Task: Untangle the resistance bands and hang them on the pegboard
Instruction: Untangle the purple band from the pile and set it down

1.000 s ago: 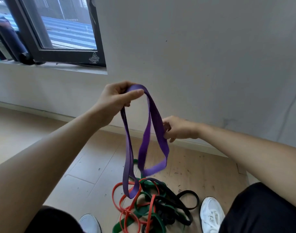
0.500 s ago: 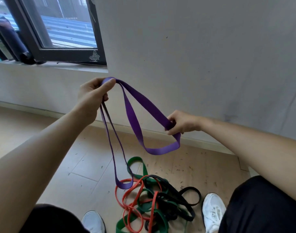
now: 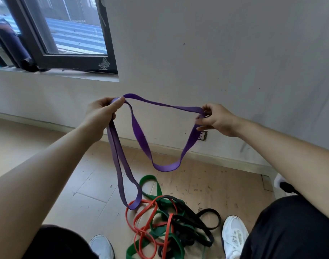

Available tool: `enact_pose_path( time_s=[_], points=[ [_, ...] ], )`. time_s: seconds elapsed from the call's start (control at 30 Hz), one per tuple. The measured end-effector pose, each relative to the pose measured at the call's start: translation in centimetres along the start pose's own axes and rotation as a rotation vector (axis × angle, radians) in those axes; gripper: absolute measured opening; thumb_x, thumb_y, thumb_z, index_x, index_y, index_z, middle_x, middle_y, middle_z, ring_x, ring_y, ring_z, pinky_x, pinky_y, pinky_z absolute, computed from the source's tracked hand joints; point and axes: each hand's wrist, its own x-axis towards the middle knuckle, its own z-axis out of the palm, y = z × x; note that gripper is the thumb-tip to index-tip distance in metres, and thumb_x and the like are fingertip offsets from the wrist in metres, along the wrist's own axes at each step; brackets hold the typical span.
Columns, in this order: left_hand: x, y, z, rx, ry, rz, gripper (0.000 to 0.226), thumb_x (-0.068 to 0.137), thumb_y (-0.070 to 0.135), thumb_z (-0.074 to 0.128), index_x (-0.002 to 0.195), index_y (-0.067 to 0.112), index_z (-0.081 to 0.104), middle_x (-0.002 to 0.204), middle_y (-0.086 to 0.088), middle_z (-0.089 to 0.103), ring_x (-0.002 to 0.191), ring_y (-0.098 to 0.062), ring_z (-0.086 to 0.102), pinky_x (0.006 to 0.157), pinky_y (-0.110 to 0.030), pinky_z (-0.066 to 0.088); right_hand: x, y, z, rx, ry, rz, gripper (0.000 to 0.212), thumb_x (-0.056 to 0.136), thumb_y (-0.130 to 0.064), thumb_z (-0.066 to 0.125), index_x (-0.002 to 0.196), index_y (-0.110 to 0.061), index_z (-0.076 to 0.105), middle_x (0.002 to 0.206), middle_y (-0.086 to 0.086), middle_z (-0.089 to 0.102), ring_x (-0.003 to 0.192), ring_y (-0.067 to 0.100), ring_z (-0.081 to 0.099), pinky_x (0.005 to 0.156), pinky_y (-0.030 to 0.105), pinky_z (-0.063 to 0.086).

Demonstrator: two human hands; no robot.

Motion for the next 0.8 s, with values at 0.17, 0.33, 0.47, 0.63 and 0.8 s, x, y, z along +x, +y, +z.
enact_pose_path(
  time_s=[0.17, 0.33, 0.47, 0.63, 0.8],
  points=[
    [0.1, -0.2, -0.3, -0.001, 0.017, -0.02, 0.02, 0.09, 0.039, 0.075, 0.093, 0.02, 0.072, 0.073, 0.002, 0.051, 0.064, -0.012, 0.047, 0.066, -0.025, 0.046, -1.0, -1.0, -1.2, 0.012, -0.187, 0.076, 0.039, 0.085, 0.017, 0.066, 0.121, 0.004, 0.058, 0.114, 0.017, 0.064, 0.095, 0.025, 0.073, 0.074, 0.028, 0.061],
    [0.0, -0.2, -0.5, 0.006, 0.021, -0.009, 0.02, 0.091, 0.04, 0.073, 0.097, 0.02, 0.073, 0.076, 0.002, 0.052, 0.068, -0.013, 0.047, 0.069, -0.025, 0.047, -1.6, -1.3, -1.3, -0.149, -0.143, 0.0, 0.032, 0.082, -0.003, 0.079, 0.111, 0.004, 0.065, 0.102, 0.017, 0.073, 0.083, 0.019, 0.069, 0.055, 0.026, 0.055],
    [0.0, -0.3, -0.3, 0.029, 0.005, 0.0, 0.025, 0.091, 0.038, 0.074, 0.103, 0.016, 0.073, 0.074, 0.003, 0.054, 0.068, -0.012, 0.048, 0.069, -0.025, 0.047, -1.2, -1.1, -0.7, -0.345, 0.05, -0.117, 0.029, 0.072, -0.013, 0.09, 0.086, -0.008, 0.065, 0.073, 0.004, 0.064, 0.056, 0.01, 0.057, 0.048, 0.02, 0.045],
    [0.2, -0.2, -0.2, 0.023, 0.025, -0.012, 0.02, 0.091, 0.037, 0.075, 0.097, 0.018, 0.072, 0.073, 0.003, 0.053, 0.067, -0.012, 0.047, 0.068, -0.024, 0.046, -0.2, -0.8, -0.8, -0.629, 0.281, -0.202, 0.02, 0.074, -0.01, 0.084, 0.077, -0.015, 0.066, 0.07, -0.001, 0.062, 0.061, 0.012, 0.056, 0.061, 0.027, 0.048],
    [0.1, -0.5, -0.3, 0.035, -0.001, -0.024, 0.02, 0.09, 0.035, 0.075, 0.096, 0.017, 0.07, 0.072, 0.003, 0.052, 0.066, -0.012, 0.048, 0.068, -0.023, 0.046, -0.4, -0.1, -1.5, -0.44, 0.048, -0.077, 0.01, 0.085, -0.009, 0.079, 0.091, -0.008, 0.071, 0.076, 0.005, 0.07, 0.063, 0.016, 0.064, 0.049, 0.023, 0.046]
  ],
)
